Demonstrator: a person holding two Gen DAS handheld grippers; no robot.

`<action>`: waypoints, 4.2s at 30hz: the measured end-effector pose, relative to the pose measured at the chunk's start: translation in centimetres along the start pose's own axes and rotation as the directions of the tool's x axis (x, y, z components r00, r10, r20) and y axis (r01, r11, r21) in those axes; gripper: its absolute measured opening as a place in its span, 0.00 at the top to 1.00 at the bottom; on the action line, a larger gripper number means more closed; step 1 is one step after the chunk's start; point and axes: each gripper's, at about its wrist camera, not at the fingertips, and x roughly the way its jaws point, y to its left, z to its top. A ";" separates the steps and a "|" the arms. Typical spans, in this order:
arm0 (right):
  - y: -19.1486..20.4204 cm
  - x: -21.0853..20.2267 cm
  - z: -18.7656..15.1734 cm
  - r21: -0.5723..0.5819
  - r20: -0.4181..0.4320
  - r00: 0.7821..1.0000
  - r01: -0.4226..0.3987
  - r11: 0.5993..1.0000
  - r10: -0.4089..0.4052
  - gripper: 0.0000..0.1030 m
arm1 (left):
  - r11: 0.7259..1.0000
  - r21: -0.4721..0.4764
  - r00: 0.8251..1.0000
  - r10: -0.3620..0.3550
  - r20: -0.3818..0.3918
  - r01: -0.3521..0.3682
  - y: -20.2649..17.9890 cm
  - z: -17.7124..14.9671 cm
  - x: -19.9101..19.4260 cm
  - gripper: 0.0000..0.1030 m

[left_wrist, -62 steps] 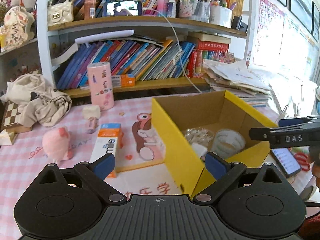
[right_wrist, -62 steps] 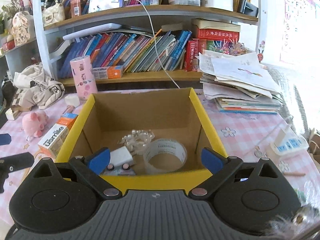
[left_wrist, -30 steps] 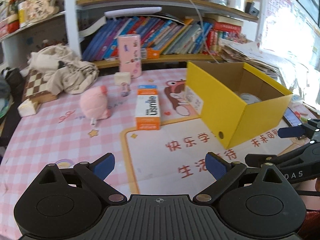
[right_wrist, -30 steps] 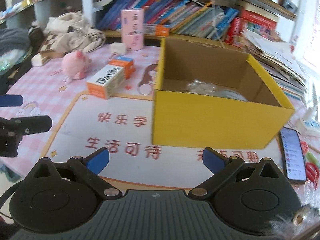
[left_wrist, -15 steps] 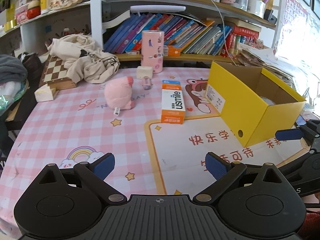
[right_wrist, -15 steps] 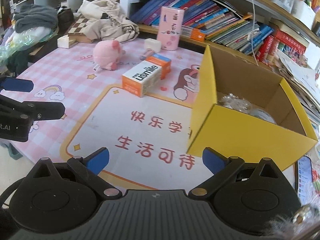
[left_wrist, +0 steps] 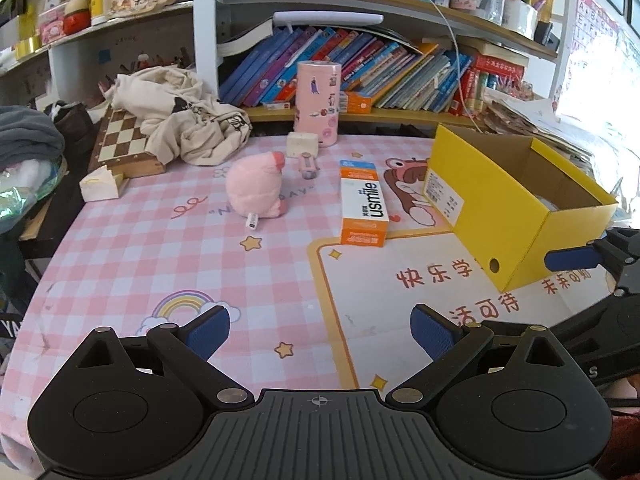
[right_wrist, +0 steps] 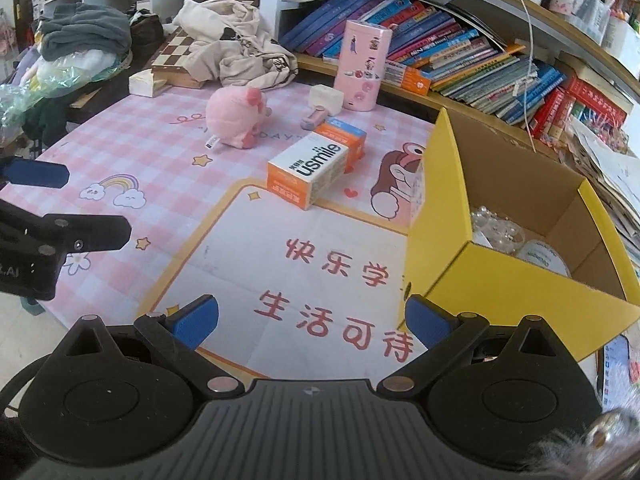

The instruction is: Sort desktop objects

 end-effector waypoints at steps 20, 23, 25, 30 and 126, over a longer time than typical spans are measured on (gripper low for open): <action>1.6 0.8 1.4 -0.082 0.003 0.999 -0.032 0.996 0.032 0.02 | 0.998 -0.048 1.000 0.030 -0.006 -0.030 1.5 -0.1 0.3 0.04; 1.5 1.4 2.0 -0.081 0.007 0.999 -0.040 0.996 0.041 0.02 | 0.998 -0.050 0.999 0.043 -0.010 -0.043 1.7 0.0 0.6 0.04; 1.6 2.0 2.4 -0.087 -0.004 0.999 -0.053 0.995 0.053 0.02 | 0.997 -0.057 0.998 0.057 -0.014 -0.057 2.0 0.1 0.7 0.04; 2.3 3.2 3.3 -0.126 -0.014 0.996 -0.087 0.988 0.086 0.02 | 0.991 -0.097 0.995 0.090 -0.031 -0.092 3.2 0.2 1.2 0.04; -2.6 19.5 12.9 0.058 -0.116 0.987 -0.103 0.993 0.110 0.47 | 0.975 -0.220 0.999 -0.029 -0.045 0.018 8.7 8.3 15.5 0.49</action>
